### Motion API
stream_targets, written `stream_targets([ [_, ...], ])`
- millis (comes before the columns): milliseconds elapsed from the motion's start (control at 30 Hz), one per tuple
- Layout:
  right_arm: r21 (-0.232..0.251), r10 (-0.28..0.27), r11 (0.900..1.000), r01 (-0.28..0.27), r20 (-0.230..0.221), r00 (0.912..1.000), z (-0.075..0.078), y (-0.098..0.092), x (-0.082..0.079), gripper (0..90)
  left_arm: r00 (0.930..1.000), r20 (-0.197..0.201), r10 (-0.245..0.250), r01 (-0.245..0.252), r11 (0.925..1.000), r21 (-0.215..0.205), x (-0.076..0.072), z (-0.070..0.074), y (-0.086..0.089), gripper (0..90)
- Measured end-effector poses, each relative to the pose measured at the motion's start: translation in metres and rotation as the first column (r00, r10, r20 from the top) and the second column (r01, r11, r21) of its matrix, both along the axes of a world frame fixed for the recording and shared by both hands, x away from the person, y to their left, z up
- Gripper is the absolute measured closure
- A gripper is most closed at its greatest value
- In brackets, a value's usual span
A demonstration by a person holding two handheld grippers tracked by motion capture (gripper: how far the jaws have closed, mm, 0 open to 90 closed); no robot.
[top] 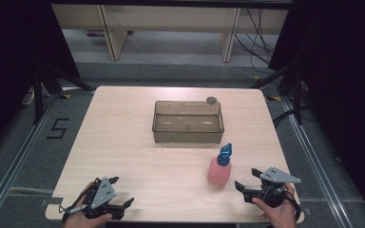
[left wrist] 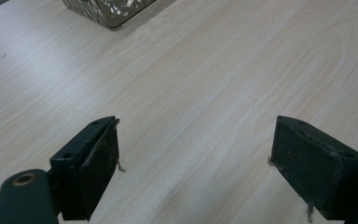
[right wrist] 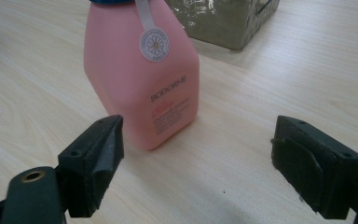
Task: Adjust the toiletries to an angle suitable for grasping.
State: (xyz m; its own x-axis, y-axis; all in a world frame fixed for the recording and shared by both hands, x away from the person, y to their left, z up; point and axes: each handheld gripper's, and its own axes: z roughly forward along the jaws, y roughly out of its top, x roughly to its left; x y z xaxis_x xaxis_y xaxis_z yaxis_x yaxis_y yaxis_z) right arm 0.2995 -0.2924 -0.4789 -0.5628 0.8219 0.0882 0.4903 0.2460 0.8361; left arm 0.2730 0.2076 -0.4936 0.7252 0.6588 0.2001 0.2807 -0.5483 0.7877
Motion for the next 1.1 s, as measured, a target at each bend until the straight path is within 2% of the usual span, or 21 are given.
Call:
stream_targets([
  [167,-0.016,0.017,1.000,-0.017,0.023,0.9996,0.002,-0.002,0.001,18.3,1.0000,0.001,-0.003,0.003,1.0000,0.004,0.000,0.000,0.000,14.7],
  [200,0.007,0.004,1.000,-0.004,-0.005,1.0000,0.002,0.000,-0.001,18.5,1.0000,0.002,-0.003,0.003,1.0000,0.001,0.000,0.000,0.000,14.7],
  [233,-0.005,0.013,1.000,-0.012,0.037,0.9992,0.002,-0.002,0.000,18.8,1.0000,0.002,-0.004,0.004,1.0000,-0.002,0.000,0.000,0.000,14.8],
  [367,0.010,0.020,1.000,-0.020,0.043,0.9989,0.003,-0.001,0.001,18.8,1.0000,0.001,-0.001,0.001,1.0000,0.002,0.000,0.000,0.000,14.8],
  [400,0.030,0.015,0.999,-0.016,0.033,0.9993,0.004,0.001,-0.001,19.2,1.0000,0.003,-0.001,0.001,0.9999,0.010,0.000,0.000,0.000,14.7],
  [500,0.043,0.014,0.999,-0.015,0.023,0.9996,0.005,0.002,-0.002,19.3,1.0000,0.002,-0.002,0.002,0.9999,0.012,0.000,0.000,0.000,14.7],
  [533,0.020,0.031,0.999,-0.032,0.057,0.9979,0.006,0.001,0.000,19.5,1.0000,0.001,0.001,-0.001,1.0000,0.000,0.000,0.000,0.000,14.7],
  [667,0.055,0.021,0.998,-0.023,0.038,0.9991,0.007,0.005,-0.001,19.6,1.0000,0.002,-0.001,0.001,1.0000,0.003,0.000,0.000,0.000,14.7],
  [700,0.035,0.037,0.999,-0.039,0.065,0.9972,0.007,0.004,0.000,19.7,1.0000,-0.003,-0.005,0.005,1.0000,0.001,0.000,0.000,0.000,14.7],
  [767,0.041,0.039,0.998,-0.042,0.069,0.9969,0.008,0.005,0.000,19.8,0.9999,-0.010,-0.008,0.007,1.0000,-0.004,0.000,0.000,0.000,14.7],
  [833,0.057,0.031,0.998,-0.035,0.061,0.9977,0.009,0.007,-0.001,19.9,1.0000,0.004,-0.001,0.001,1.0000,0.001,0.000,0.000,0.000,14.7],
  [867,0.047,0.045,0.998,-0.049,0.085,0.9954,0.010,0.007,0.000,20.0,1.0000,0.000,-0.002,0.002,1.0000,0.007,0.000,0.000,0.000,14.7],
  [1033,0.059,0.050,0.997,-0.056,0.091,0.9946,0.014,0.011,0.000,20.6,1.0000,0.001,-0.003,0.003,1.0000,0.002,0.000,-0.001,-0.001,14.8],
  [1067,0.072,0.053,0.996,-0.062,0.113,0.9922,0.016,0.014,0.000,22.1,1.0000,-0.004,-0.002,0.002,1.0000,-0.004,0.000,-0.001,-0.001,14.7],
  [1100,0.072,0.053,0.996,-0.062,0.113,0.9922,0.016,0.014,0.000,22.1,0.9999,-0.009,-0.009,0.009,1.0000,0.000,0.000,0.000,0.000,14.7],
])
